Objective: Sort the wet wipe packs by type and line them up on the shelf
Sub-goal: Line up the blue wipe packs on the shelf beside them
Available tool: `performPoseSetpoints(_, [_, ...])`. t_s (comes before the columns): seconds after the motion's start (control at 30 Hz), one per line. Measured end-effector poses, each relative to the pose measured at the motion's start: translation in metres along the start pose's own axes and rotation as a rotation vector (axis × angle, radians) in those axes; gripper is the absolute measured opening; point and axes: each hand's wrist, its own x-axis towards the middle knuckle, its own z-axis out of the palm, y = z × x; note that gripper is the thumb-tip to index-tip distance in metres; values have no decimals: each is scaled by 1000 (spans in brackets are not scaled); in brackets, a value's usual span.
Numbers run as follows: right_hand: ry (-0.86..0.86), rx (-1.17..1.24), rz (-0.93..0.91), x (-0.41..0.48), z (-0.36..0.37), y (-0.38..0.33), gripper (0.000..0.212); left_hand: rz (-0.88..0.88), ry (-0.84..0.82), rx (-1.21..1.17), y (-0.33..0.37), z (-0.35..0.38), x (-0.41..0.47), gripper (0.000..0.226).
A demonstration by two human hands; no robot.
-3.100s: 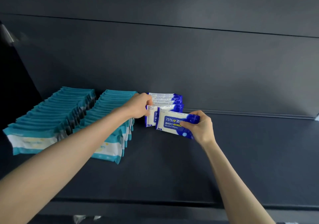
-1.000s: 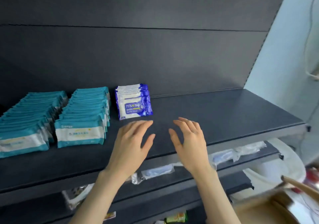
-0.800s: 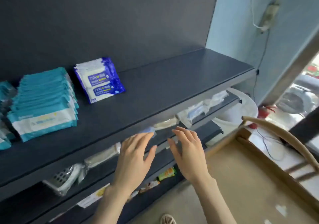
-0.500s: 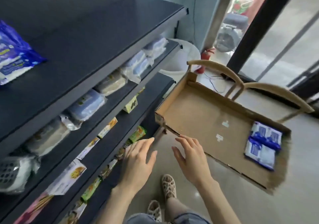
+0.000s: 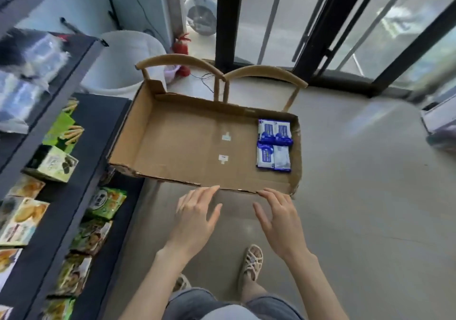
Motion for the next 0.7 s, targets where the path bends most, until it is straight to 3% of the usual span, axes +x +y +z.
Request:
performPoseSetpoints(0.2, [38,12,85,34,-55,100,27,38,-73,-67,85,78,56,38])
performPoseSetpoints(0.37, [-50,42,129,62,-78,159,29,33,-117,-78,132,115,93,40])
performPoseSetpoints(0.7, [-160,116,191,154,-66,223,28,-79,-267,-58,138,171,189,40])
